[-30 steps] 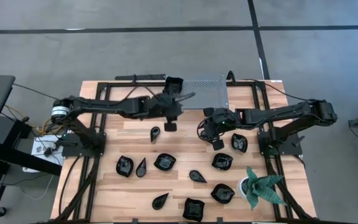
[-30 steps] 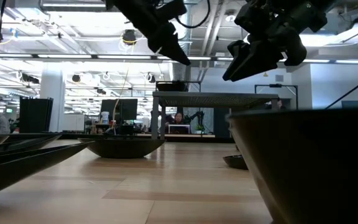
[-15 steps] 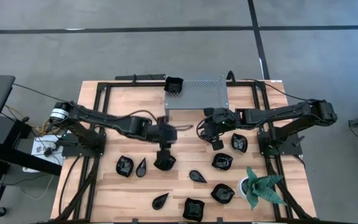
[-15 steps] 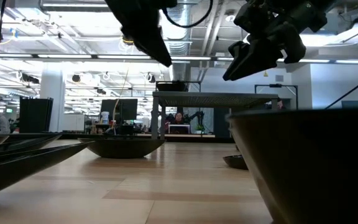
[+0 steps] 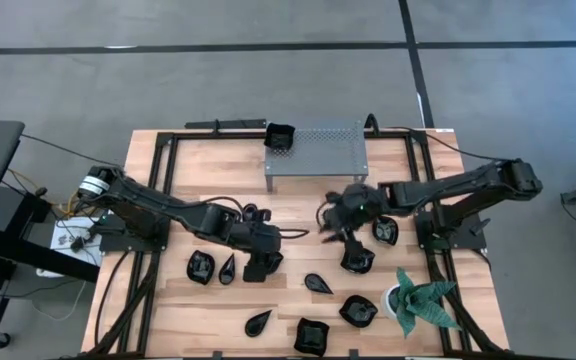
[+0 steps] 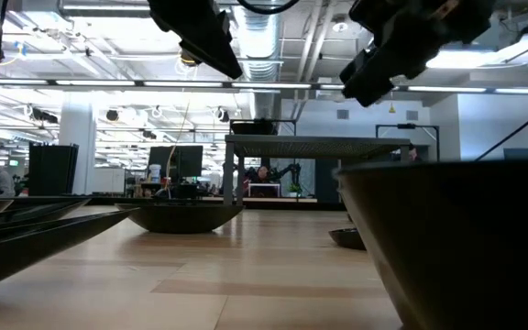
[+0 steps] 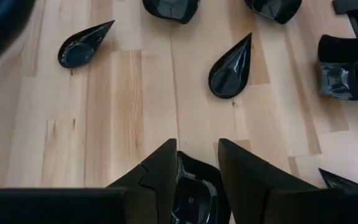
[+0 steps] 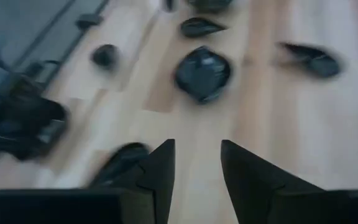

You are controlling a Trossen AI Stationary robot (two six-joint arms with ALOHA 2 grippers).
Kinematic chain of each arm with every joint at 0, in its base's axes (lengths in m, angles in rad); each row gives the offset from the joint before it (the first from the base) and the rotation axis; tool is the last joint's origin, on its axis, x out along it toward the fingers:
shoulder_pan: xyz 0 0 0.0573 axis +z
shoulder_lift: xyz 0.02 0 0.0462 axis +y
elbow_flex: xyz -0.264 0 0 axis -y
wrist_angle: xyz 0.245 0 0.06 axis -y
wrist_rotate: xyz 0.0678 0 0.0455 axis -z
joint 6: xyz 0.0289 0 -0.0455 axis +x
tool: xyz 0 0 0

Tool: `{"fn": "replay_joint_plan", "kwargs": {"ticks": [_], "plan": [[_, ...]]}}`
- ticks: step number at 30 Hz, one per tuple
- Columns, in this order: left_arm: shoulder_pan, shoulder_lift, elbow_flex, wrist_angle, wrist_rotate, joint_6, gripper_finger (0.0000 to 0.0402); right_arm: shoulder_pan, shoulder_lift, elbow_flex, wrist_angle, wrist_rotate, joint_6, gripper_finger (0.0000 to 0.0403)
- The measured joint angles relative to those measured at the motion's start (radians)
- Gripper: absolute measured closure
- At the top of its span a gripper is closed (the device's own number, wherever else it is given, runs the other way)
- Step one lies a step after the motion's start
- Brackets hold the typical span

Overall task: Pick & Place Mini shaped plates
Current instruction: Stack the distorted square plate on top of the distorted plate on the shelf

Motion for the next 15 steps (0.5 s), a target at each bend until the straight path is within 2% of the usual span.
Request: {"fn": "replay_joint_plan", "kwargs": {"ticks": [6,8,15], "plan": [[0.001,0.0,0.0,-0.003,-0.062,0.075,0.0282,0.217,0.15,0.001,0.082,-0.021,0.178,0.0284],[0.006,0.0,0.0,-0.003,-0.085,0.102,0.0282,0.269,0.206,0.029,0.094,-0.052,0.181,0.0284],[0.029,0.0,0.0,-0.003,-0.096,0.073,0.0283,0.311,0.4,0.216,0.054,-0.091,0.159,0.0284]]}}
